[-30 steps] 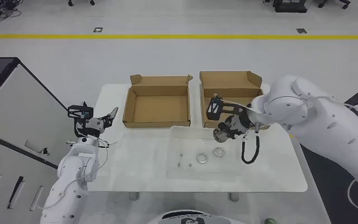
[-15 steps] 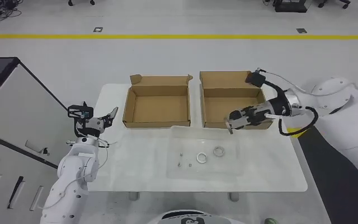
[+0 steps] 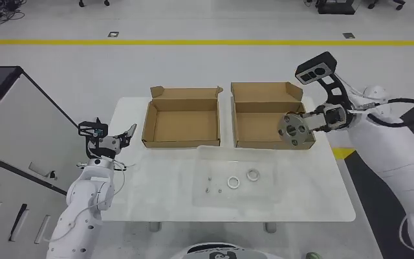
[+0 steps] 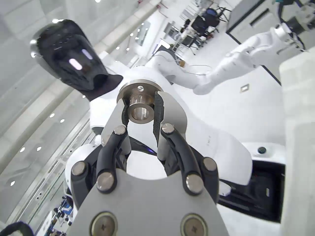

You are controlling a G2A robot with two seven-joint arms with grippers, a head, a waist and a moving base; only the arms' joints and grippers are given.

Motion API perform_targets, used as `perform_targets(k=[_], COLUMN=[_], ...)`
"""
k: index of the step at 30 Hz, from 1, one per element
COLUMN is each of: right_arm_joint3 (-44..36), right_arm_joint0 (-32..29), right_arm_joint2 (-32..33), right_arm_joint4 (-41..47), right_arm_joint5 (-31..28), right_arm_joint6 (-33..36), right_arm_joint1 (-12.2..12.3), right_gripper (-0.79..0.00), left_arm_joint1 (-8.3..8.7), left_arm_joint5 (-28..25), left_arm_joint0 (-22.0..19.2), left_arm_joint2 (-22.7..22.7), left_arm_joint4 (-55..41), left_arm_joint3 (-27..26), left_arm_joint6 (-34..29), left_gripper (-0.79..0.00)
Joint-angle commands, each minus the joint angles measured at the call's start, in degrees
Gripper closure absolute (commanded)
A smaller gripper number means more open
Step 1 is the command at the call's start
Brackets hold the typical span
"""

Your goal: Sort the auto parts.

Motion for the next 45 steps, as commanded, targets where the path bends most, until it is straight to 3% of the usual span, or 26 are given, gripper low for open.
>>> perform_targets(k=[1,6,16,28,35,41,45], right_arm_joint3=[-0.65,-2.00,-2.00,-8.78,-10.13,-11.00,-10.36], right_arm_joint0=[0.17,1.47,1.47,0.41,0.73,0.03,-0.03], right_arm_joint2=[0.09,-0.90,-0.90,-2.25,-3.00,-2.57,-1.35], right_arm_joint4=[2.82,6.48,6.48,15.87,21.95,23.17,17.86], right_arm_joint5=[-0.06,-0.05,-0.05,6.44,7.47,8.76,8.45], right_arm_joint6=[-0.06,-0.06,-0.06,-11.16,-13.69,-12.35,-13.34], right_arm_joint1=[-1.14,-3.55,-3.55,-6.70,-9.00,-10.40,-10.83], right_gripper=[0.000,0.000,0.000,0.000,0.000,0.000,0.000], left_arm_joint1=[0.00,0.00,0.00,0.00,0.00,0.00,0.00], left_arm_joint5=[0.00,0.00,0.00,0.00,0.00,0.00,0.00], left_arm_joint0=[0.00,0.00,0.00,0.00,0.00,0.00,0.00], left_arm_joint2=[0.00,0.00,0.00,0.00,0.00,0.00,0.00], left_arm_joint4=[0.00,0.00,0.00,0.00,0.00,0.00,0.00], left_arm_joint3=[0.00,0.00,0.00,0.00,0.00,0.00,0.00], left_arm_joint6=[0.00,0.00,0.00,0.00,0.00,0.00,0.00], left_gripper=[-0.785,-0.785,-0.785,-0.785,-0.785,-0.785,-0.785])
